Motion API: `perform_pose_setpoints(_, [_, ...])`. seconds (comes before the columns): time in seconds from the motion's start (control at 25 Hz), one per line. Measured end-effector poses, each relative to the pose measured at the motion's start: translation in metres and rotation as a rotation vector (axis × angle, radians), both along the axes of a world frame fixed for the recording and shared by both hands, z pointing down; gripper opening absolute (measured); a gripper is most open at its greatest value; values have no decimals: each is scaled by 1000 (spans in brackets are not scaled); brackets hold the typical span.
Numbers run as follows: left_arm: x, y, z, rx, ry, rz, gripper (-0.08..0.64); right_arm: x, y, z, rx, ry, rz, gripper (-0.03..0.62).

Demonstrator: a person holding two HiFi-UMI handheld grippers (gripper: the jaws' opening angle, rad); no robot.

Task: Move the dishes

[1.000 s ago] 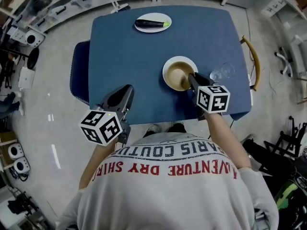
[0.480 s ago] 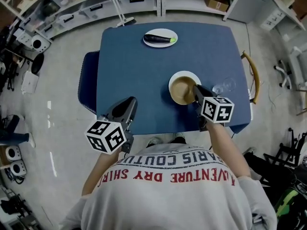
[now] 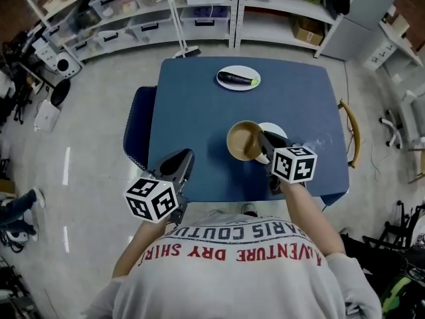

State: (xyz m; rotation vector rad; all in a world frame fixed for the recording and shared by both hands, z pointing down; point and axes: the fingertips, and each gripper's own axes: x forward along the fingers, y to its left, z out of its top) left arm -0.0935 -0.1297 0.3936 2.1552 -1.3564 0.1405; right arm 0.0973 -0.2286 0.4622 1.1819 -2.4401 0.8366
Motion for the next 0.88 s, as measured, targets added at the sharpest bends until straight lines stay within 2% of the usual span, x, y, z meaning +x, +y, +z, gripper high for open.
perform_pose_setpoints(0.4, [-50, 12, 14, -38, -16, -15, 41, -63, 13, 42, -100, 44, -65, 31])
perform_pose_setpoints(0.88, [-77, 28, 36, -80, -7, 23, 41, -78, 13, 65, -191, 41, 1, 32])
